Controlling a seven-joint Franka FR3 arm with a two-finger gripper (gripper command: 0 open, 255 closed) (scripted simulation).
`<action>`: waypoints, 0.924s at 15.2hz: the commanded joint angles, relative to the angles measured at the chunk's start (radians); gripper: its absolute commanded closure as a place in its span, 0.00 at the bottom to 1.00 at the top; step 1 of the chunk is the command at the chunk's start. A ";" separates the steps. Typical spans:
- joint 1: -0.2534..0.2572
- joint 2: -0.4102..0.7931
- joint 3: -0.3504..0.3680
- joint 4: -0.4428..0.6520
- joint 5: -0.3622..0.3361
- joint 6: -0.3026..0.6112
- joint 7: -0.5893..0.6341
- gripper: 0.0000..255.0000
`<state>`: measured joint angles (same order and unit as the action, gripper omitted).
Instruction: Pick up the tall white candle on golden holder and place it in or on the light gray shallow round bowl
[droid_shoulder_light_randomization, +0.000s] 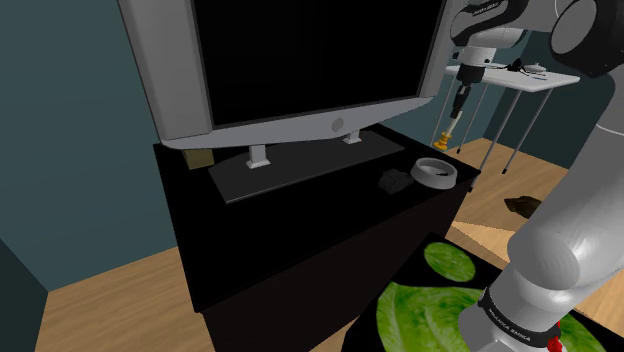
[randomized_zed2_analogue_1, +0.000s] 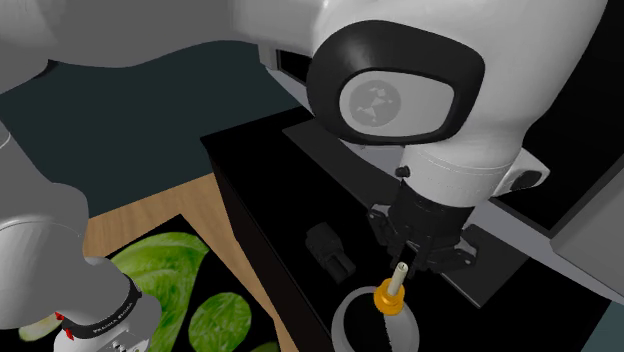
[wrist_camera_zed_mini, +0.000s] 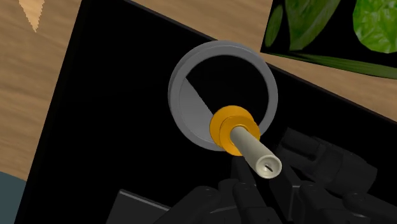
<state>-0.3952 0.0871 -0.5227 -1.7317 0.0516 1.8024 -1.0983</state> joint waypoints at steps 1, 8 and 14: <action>0.001 0.000 0.001 -0.023 0.000 0.024 0.000 1.00; 0.000 0.013 0.002 -0.103 0.008 0.115 -0.006 1.00; -0.001 0.033 0.003 -0.162 0.021 0.191 -0.015 1.00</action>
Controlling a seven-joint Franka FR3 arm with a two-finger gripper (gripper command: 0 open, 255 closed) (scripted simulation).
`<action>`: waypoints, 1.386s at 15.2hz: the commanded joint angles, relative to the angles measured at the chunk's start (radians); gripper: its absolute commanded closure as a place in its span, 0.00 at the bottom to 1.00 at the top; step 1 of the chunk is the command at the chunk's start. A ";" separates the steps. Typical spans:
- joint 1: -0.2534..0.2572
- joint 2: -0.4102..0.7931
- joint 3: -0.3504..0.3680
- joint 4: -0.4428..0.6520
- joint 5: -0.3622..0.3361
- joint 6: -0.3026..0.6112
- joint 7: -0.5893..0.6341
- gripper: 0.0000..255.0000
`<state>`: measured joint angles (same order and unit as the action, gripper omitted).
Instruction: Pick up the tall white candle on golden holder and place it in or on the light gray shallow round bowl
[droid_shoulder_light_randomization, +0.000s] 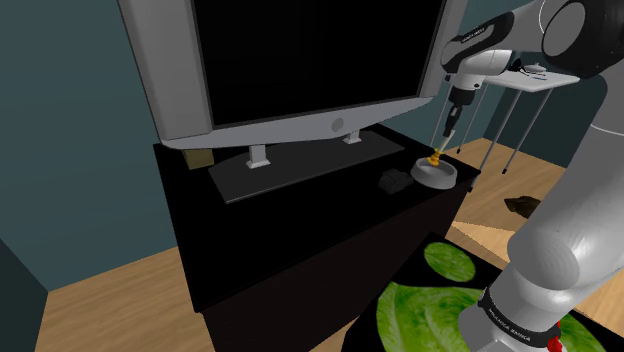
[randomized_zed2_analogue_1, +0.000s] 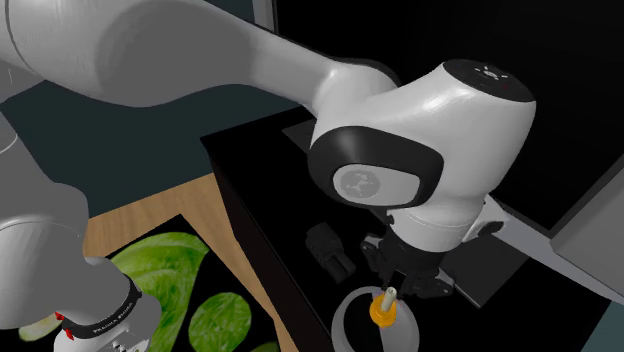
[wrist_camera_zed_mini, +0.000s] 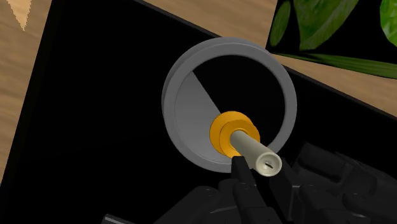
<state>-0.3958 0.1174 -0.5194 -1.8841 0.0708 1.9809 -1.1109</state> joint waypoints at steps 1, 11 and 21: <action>-0.001 0.007 0.000 -0.019 0.004 0.025 -0.004 1.00; -0.002 0.014 0.001 -0.034 0.009 0.046 -0.007 0.00; 0.001 -0.019 -0.002 0.059 -0.012 -0.074 0.007 0.00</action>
<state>-0.3919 0.0913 -0.5201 -1.8474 0.0558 1.9235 -1.0996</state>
